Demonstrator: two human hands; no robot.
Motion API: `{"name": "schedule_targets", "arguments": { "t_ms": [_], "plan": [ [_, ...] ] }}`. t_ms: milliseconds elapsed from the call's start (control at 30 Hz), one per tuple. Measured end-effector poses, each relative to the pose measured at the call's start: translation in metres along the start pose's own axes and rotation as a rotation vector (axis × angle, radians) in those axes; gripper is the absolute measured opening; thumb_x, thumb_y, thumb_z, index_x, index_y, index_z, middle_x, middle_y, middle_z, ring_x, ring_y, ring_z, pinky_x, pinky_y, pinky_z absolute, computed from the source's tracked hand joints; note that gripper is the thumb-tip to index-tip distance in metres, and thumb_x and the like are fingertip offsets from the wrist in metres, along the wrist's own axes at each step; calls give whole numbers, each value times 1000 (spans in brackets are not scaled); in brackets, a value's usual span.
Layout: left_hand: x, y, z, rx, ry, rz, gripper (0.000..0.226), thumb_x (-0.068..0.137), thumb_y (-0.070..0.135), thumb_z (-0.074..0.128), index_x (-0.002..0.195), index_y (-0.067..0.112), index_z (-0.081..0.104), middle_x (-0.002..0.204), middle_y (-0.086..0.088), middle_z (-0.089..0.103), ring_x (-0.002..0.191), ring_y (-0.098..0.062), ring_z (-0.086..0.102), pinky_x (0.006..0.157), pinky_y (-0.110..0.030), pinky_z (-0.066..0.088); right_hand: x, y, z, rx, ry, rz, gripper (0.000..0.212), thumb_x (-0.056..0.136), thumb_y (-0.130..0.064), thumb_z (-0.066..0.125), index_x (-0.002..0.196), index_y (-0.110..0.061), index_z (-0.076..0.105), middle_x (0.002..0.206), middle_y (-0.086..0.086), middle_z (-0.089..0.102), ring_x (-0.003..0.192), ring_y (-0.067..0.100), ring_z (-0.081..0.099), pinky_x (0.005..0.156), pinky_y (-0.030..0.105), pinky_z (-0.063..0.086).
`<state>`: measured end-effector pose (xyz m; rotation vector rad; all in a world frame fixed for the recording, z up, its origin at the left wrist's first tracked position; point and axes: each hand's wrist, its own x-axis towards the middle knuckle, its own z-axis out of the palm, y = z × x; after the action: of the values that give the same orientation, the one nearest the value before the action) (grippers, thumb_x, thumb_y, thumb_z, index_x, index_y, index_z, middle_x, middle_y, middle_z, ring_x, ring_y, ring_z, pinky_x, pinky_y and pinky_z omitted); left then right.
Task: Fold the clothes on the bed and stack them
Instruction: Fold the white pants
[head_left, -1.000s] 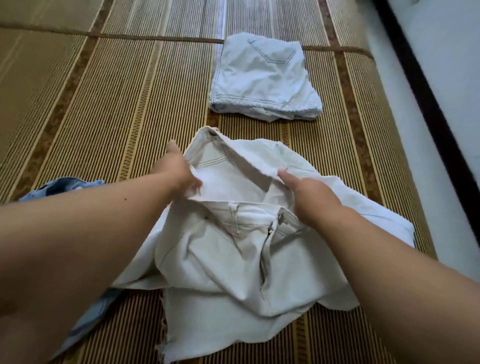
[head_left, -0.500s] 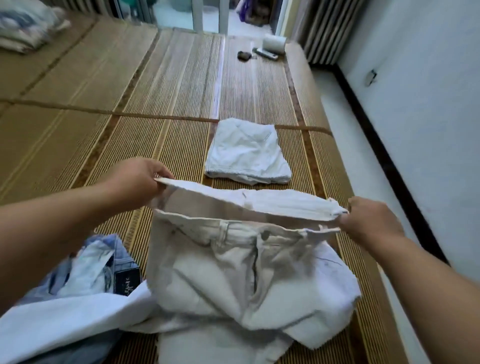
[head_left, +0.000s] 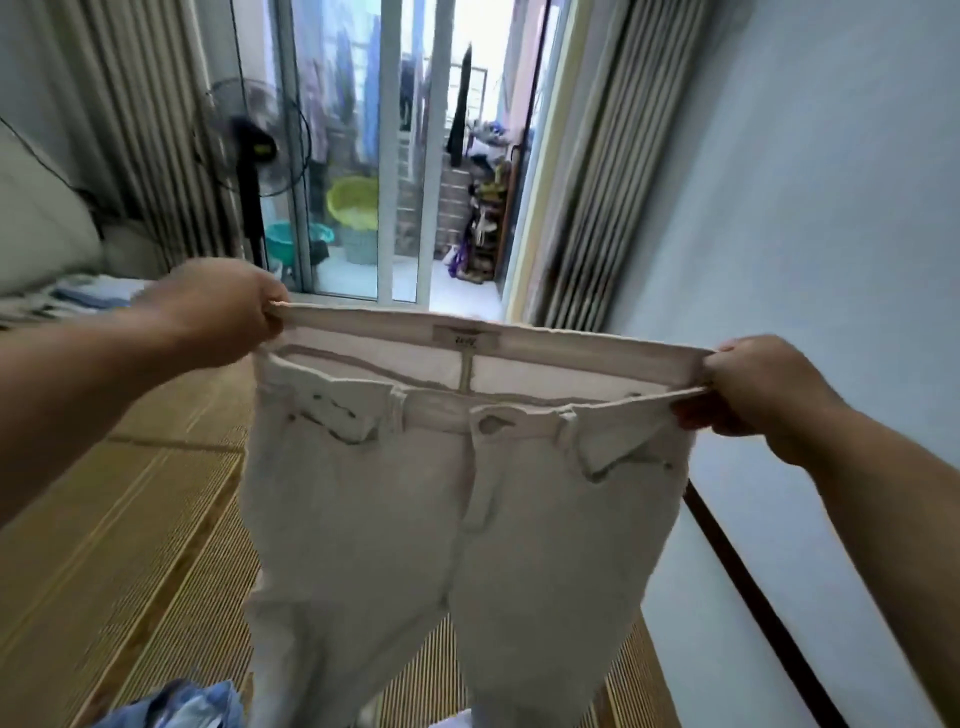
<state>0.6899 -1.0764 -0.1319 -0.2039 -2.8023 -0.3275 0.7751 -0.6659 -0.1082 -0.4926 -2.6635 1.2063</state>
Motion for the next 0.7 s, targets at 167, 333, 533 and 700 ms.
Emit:
{"name": "schedule_targets", "arguments": {
  "t_ms": [167,333,533,700],
  "plan": [
    [22,9,-125,-97,203,-47,16,85,23,67,69,24,70,59,-1,62,57,-21,57,52,-27,41,-13,-91,-66,240,120,-113,23,88,0,35,89,-5,57,50,9,66,47,23,67,52,30,52],
    [40,11,-221,-503,279,-154,11,90,21,64,92,11,70,77,-11,66,55,-20,62,42,-28,48,-21,-159,-117,511,81,-198,32,95,-6,27,104,-8,58,65,10,72,63,20,72,67,34,49],
    [62,4,-304,-715,406,-62,28,90,-2,56,77,21,65,84,-12,65,53,-11,67,41,-15,48,-31,-215,-153,713,85,-405,32,98,-8,32,97,-16,63,74,-3,74,72,8,72,72,27,49],
    [67,-9,-336,-583,299,157,45,88,-9,49,80,30,71,65,-2,62,55,-16,57,51,-29,46,-32,-234,-175,643,152,-758,19,93,-5,58,109,-12,66,91,-1,70,83,7,67,74,16,53]
  ]
}}
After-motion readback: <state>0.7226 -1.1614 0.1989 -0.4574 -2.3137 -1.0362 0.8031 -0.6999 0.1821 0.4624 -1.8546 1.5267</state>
